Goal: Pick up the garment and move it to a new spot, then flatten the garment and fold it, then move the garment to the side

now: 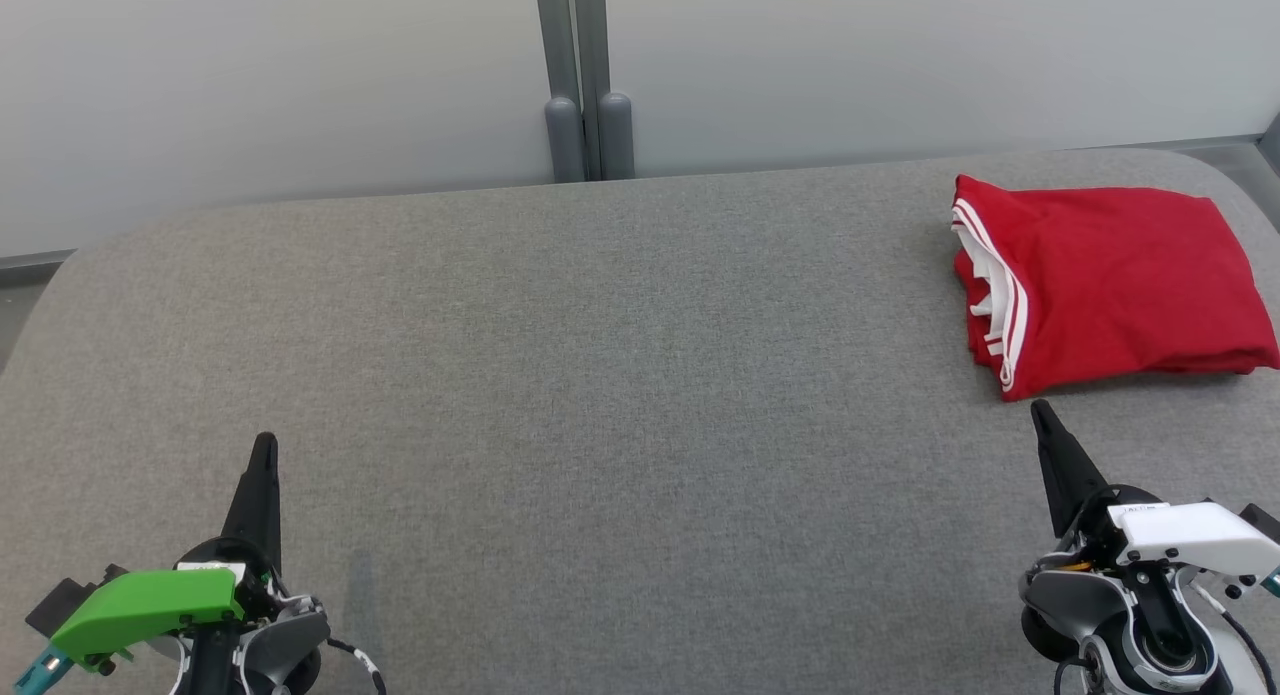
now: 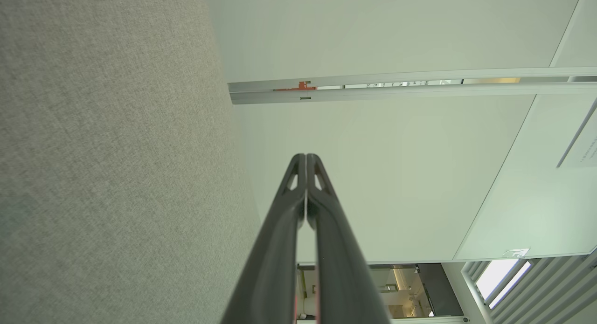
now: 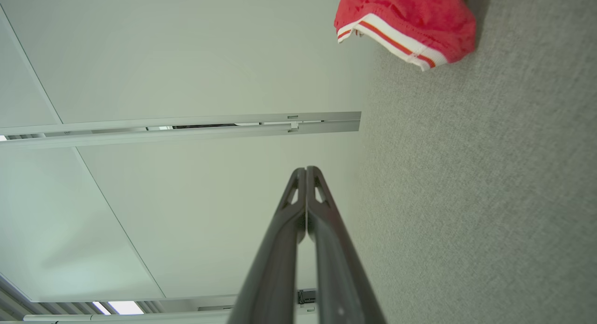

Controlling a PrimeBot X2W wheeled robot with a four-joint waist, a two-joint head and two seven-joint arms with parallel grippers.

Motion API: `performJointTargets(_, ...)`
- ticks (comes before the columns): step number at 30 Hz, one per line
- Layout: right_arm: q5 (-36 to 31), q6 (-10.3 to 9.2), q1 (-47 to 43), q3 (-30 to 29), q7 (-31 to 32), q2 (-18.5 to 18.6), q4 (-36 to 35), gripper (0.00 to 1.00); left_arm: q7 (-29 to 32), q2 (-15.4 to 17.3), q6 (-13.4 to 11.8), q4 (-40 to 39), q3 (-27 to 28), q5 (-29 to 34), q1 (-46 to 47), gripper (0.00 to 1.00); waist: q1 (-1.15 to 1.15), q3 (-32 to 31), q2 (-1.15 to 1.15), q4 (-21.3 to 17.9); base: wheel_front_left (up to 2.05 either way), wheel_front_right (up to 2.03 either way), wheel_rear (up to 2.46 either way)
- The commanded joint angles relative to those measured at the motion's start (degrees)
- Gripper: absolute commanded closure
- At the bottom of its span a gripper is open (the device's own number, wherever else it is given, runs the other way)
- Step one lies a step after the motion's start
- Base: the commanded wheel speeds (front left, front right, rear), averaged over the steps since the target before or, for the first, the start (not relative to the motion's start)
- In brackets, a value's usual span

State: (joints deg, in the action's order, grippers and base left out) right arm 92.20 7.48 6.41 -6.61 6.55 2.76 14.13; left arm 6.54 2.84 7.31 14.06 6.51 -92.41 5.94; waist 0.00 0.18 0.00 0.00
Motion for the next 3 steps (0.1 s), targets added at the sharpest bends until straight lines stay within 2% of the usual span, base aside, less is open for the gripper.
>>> performJointTargets(1, 0.39, 0.02, -0.46, -0.07, 0.17, 0.07, -0.31, 1.00, 0.20, 0.03, 0.33, -0.09, 0.12, -0.02, 0.59, 1.00, 0.00, 0.00, 0.00, 0.00, 0.00, 0.00, 0.00)
performJointTargets(3, 0.39, 0.02, -0.46, -0.07, 0.17, 0.07, -0.31, 1.00, 0.20, 0.03, 0.33, -0.09, 0.12, -0.01, 0.59, 1.00, 0.00, 0.00, 0.00, 0.00, 0.00, 0.00, 0.00)
